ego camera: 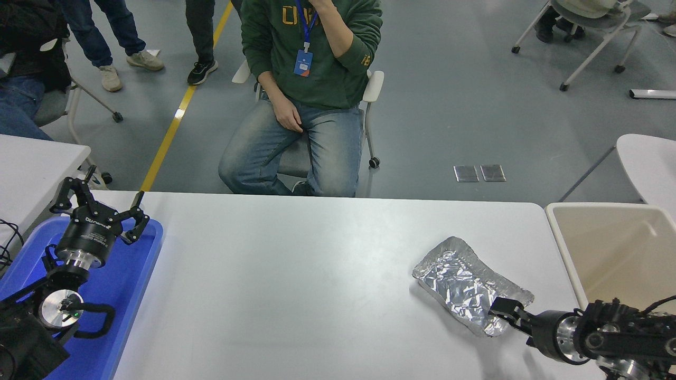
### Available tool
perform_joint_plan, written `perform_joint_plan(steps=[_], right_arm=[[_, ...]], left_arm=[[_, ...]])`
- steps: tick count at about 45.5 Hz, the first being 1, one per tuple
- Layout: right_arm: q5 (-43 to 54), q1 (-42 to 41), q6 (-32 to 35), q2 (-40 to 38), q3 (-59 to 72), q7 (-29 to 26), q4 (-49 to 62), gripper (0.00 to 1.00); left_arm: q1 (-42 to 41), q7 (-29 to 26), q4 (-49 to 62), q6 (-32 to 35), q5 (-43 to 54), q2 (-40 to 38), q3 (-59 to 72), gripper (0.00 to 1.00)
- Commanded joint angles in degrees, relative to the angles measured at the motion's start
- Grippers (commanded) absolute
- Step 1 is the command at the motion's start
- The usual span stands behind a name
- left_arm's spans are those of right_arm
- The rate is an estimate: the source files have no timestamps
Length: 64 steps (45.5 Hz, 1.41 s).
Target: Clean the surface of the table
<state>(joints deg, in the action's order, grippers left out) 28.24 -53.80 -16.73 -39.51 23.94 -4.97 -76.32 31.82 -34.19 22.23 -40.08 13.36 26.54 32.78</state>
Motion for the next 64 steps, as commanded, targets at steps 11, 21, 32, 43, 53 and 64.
perform_joint_plan(steps=[11,21,32,43,53,64], right_arm=[[1.6,-0.6,1.4,5.4,1.1,0.0,6.4,0.78],[5.1,-0.7,2.9,6.1,2.3,0.0,7.8,0.54],[4.5,-1.8,7.3,5.7,3.0,-0.9,7.7,0.0],[4.4,-3.0,7.9,4.6,3.7,-1.5,7.0,0.0],[3.8,-3.1,7.9,3.9,3.7,-1.5,6.5,0.0],[3.3,-7.0,8.0,-2.7,3.7,-1.6,-0.4,0.0]], left_arm=[[0.0,0.0,0.0,0.0,0.0,0.0,0.0,1.0],[0.0,0.0,0.0,0.0,0.0,0.0,0.0,1.0],[0.0,0.0,0.0,0.0,0.0,0.0,0.0,1.0],[0.0,0.0,0.0,0.0,0.0,0.0,0.0,1.0],[0.0,0.0,0.0,0.0,0.0,0.0,0.0,1.0],[0.0,0.0,0.0,0.0,0.0,0.0,0.0,1.0]])
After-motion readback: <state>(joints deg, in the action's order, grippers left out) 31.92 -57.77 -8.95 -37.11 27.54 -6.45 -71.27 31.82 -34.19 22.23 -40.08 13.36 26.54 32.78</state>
